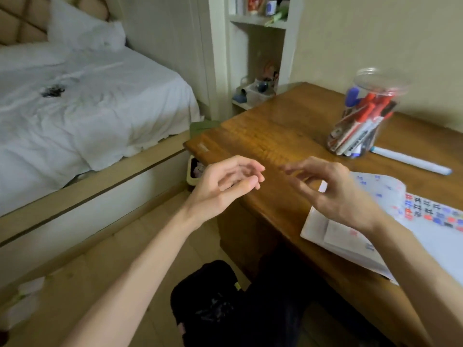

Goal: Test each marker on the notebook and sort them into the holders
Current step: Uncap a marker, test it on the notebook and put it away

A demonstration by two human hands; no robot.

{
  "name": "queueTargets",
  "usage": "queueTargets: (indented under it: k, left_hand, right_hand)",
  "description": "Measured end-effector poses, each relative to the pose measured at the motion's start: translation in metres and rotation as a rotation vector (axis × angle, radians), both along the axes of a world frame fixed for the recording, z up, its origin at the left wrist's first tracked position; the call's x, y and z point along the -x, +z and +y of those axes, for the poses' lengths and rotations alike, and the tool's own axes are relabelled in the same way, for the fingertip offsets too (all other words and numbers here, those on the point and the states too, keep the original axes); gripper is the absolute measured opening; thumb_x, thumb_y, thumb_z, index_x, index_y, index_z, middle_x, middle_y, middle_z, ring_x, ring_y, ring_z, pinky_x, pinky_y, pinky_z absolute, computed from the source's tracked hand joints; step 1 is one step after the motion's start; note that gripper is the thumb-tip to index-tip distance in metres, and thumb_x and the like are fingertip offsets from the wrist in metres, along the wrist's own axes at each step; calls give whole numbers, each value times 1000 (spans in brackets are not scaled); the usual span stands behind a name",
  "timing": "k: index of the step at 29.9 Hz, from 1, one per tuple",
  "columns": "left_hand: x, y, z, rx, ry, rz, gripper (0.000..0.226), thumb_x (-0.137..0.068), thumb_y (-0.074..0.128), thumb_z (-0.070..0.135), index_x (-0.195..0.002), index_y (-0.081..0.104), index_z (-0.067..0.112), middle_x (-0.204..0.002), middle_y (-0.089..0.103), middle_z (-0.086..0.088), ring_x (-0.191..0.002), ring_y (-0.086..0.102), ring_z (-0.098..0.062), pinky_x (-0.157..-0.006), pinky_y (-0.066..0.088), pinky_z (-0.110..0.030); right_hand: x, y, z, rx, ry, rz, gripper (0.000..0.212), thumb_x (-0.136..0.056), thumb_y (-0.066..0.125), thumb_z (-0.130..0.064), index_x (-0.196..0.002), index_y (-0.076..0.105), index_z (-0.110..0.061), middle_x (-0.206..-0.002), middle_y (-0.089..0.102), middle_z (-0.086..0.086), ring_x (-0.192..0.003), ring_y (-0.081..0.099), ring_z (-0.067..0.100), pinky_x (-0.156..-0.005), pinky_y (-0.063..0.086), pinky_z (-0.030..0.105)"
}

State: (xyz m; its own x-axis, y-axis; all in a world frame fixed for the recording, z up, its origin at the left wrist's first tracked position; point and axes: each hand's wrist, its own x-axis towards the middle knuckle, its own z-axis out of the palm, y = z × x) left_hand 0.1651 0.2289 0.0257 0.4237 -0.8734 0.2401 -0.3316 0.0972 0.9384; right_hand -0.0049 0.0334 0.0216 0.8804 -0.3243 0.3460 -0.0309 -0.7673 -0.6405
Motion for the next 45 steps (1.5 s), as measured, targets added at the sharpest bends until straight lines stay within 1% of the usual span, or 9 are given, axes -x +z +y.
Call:
queueTargets:
  k: [9,14,19,28,31,34,39,42,45]
  left_hand:
    - [78,6,-122,12,-267,-93,14,-100,64,14,-113,69,15,-101,74,8,-102,71,-16,-87,56,-20]
    - [121,-4,-199,52,-337,-156,26,-101,64,20,-128,62,22,-120,69,13,-113,66,-5,-94,54,-19]
    - [146,-11,-272,-7,-329,-287,32,-100,64,16,-131,62,24,-123,67,13,-113,63,2,-93,53,-20]
    - [177,-30,-350,-193,-150,-930,50,-99,66,28,-147,52,25,-146,54,0,-135,48,-21,-108,43,-38]
    - [178,-39,-362,-274,-51,-1128,44,-100,62,35,-143,54,24,-137,59,-3,-128,52,-25,-110,38,-43]
    - [180,-40,-362,-208,-7,-1102,27,-98,66,37,-124,67,29,-117,67,2,-112,59,-20,-100,36,-40]
    - [182,-26,-340,8,-130,-891,20,-95,71,33,-114,70,26,-109,69,6,-101,63,-14,-94,45,-37]
    - [184,-12,-314,157,-296,-719,18,-92,75,25,-110,71,22,-105,66,9,-95,62,-5,-83,52,-25]
    - [189,-9,-290,208,-430,-717,23,-89,77,20,-112,72,22,-106,66,10,-98,63,-6,-82,53,-25]
  right_hand:
    - [122,-6,-66,-71,-433,-24,26,-100,68,-13,-121,78,-27,-112,77,-12,-97,73,4,-83,59,21]
    - [180,-18,-83,-112,-638,-56,29,-96,71,-7,-112,79,-30,-106,78,-14,-89,75,6,-79,60,25]
    - [201,-30,-88,-202,-710,-103,20,-95,76,-20,-115,79,-23,-109,78,-10,-93,74,10,-80,63,34]
    - [207,-27,-89,-150,-761,-66,23,-95,76,-28,-119,77,-25,-114,75,-7,-97,72,7,-81,63,28]
    - [211,-27,-89,-137,-780,-26,23,-96,75,-29,-118,76,-27,-114,73,-9,-96,71,6,-81,63,27]
    - [212,-27,-90,-140,-815,-8,22,-97,75,-28,-118,75,-27,-114,72,-8,-96,71,7,-80,63,26]
    - [212,-29,-90,-167,-855,-7,27,-98,73,-27,-125,72,-23,-112,72,-9,-96,72,8,-79,62,22]
    - [209,-27,-88,-340,-861,-126,37,-97,71,-42,-128,72,-22,-102,75,-14,-92,74,7,-75,63,23]
    - [203,-23,-84,-562,-848,-342,24,-97,70,-46,-104,77,-24,-83,77,-11,-72,71,7,-63,55,20]
